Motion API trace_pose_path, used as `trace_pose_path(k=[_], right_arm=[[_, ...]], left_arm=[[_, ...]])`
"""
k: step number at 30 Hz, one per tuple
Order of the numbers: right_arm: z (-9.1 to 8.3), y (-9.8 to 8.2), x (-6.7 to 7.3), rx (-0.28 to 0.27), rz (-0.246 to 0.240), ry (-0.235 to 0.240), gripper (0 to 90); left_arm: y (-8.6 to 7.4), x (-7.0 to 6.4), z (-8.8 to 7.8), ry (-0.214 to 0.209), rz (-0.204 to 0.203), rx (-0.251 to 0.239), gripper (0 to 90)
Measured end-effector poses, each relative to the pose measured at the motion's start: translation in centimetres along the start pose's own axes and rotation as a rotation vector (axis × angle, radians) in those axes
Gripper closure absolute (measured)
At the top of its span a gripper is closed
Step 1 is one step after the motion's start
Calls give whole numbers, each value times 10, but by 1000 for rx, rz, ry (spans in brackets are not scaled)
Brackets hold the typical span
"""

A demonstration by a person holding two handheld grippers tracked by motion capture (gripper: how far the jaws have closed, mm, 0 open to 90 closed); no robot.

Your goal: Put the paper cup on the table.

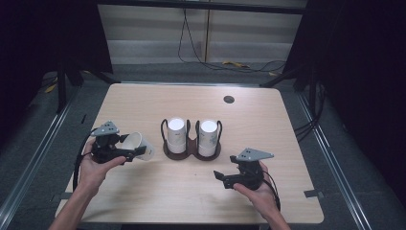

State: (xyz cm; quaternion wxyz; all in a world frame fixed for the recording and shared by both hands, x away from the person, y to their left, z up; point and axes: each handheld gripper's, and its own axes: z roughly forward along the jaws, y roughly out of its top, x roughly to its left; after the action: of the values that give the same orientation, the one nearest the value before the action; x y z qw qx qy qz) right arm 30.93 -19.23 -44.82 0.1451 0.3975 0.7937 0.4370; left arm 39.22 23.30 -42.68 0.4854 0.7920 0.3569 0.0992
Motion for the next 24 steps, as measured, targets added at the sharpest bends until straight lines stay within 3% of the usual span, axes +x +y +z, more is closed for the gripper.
trace_pose_path(k=[4,11,20,22,24], right_arm=[[2,2,1,-20,31,43,161],[5,3,3,-14,12,47,161],[8,1,7,1,-12,55,161],[8,1,7,3,-19,59,161],[9,0,7,8,-17,57,161]], left_arm=[[4,9,2,38,-13,-1,232],[8,22,9,113,-21,16,225],[12,41,28,154,-53,89,225],[15,42,28,144,-49,94,225],[20,46,28,170,-53,89,225]])
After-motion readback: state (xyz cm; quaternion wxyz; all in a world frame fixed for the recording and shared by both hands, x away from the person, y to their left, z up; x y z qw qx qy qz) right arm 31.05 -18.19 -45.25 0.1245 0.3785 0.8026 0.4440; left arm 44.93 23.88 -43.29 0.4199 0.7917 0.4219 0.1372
